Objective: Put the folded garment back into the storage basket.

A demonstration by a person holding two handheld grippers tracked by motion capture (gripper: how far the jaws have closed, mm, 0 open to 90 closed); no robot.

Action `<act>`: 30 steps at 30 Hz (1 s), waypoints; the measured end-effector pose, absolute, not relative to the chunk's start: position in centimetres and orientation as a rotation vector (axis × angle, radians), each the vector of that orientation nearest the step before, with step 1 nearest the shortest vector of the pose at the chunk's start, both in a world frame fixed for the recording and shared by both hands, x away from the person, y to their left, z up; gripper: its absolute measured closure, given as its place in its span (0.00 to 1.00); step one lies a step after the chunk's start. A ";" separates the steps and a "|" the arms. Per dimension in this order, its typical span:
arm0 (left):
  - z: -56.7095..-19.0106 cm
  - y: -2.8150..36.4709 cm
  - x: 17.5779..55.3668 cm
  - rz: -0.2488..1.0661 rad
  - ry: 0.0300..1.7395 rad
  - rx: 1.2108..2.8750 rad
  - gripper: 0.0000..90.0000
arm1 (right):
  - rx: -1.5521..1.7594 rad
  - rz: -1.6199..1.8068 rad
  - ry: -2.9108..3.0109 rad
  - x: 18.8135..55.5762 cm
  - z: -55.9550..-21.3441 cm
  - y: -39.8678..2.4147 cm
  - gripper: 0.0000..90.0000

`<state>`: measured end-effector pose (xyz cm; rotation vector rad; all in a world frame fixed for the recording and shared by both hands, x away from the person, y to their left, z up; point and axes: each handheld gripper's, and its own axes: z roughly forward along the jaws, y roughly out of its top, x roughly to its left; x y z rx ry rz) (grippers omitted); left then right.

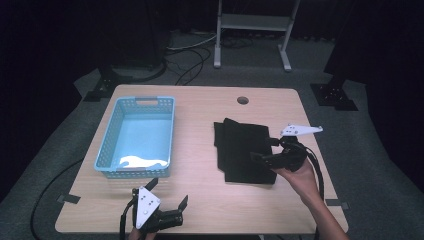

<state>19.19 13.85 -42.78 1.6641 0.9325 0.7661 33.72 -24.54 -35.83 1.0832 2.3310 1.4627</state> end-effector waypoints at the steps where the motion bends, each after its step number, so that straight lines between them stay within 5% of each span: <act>1: -42.8 13.9 19.2 0.765 0.932 1.665 0.00 | 1.090 1.459 2.339 33.9 -35.8 -24.4 0.11; 30: -42.8 14.0 19.2 0.765 0.938 1.661 0.00 | 1.238 1.262 2.522 40.0 -37.0 -21.5 0.11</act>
